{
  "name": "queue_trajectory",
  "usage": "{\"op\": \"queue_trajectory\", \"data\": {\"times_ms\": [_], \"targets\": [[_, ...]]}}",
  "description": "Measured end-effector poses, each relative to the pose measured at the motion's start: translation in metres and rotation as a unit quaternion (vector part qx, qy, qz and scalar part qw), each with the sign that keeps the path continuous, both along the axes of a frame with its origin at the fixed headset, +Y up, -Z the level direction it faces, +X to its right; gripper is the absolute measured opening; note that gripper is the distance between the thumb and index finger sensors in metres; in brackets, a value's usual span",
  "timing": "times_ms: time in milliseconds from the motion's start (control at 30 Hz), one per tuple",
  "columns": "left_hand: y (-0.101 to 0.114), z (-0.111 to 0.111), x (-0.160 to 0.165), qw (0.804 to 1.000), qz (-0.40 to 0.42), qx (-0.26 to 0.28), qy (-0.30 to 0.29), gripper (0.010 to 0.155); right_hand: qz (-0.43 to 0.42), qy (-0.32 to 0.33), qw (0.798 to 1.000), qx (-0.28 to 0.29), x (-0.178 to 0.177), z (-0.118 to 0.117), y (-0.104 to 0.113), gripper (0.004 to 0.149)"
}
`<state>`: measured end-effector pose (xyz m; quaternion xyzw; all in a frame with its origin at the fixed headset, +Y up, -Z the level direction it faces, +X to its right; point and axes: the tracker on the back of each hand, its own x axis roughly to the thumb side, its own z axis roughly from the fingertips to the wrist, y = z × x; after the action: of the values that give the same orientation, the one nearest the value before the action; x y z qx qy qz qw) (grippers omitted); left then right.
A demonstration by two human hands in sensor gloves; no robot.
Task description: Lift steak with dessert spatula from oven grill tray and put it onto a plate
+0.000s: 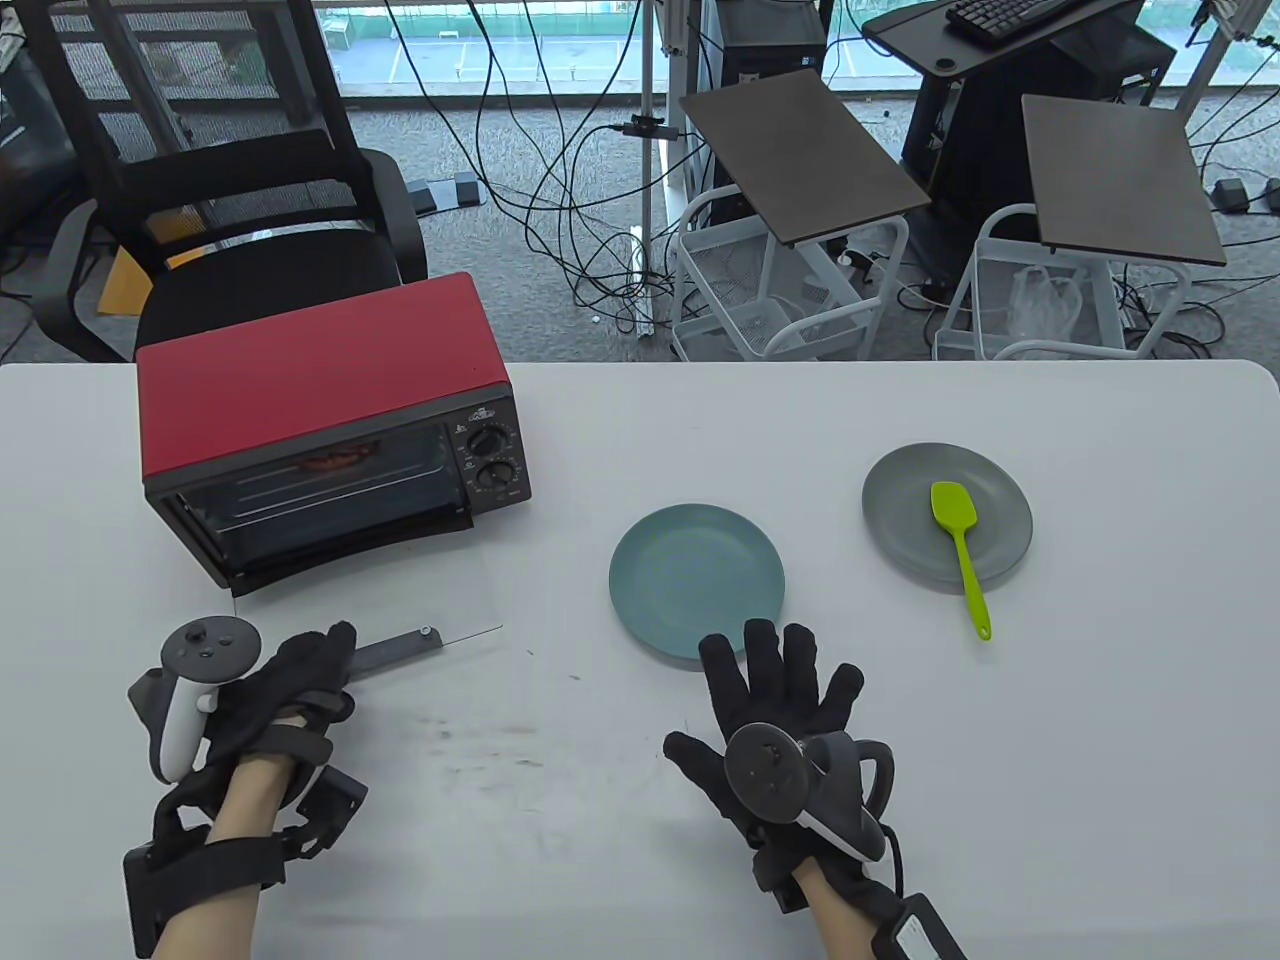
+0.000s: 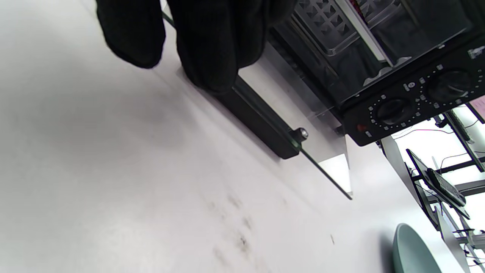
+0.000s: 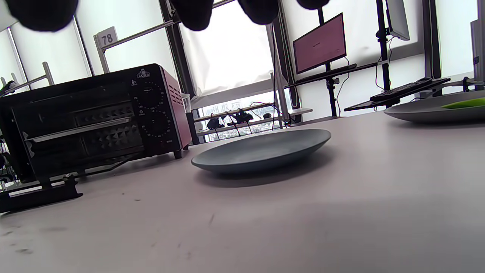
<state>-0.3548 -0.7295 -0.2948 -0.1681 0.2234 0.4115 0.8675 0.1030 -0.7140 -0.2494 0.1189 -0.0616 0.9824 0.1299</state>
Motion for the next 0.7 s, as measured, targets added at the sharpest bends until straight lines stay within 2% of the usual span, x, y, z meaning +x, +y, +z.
{"op": "queue_trajectory", "data": {"times_ms": [367, 700], "targets": [[0.002, -0.026, -0.033, 0.998, 0.042, 0.032, 0.044, 0.079, 0.005, -0.003, 1.000, -0.001, 0.001, 0.000, 0.003, 0.089], [-0.015, -0.056, -0.056, 0.990, 0.092, 0.037, 0.103, 0.080, 0.007, -0.005, 1.000, 0.000, 0.000, -0.001, 0.003, 0.089]]}}
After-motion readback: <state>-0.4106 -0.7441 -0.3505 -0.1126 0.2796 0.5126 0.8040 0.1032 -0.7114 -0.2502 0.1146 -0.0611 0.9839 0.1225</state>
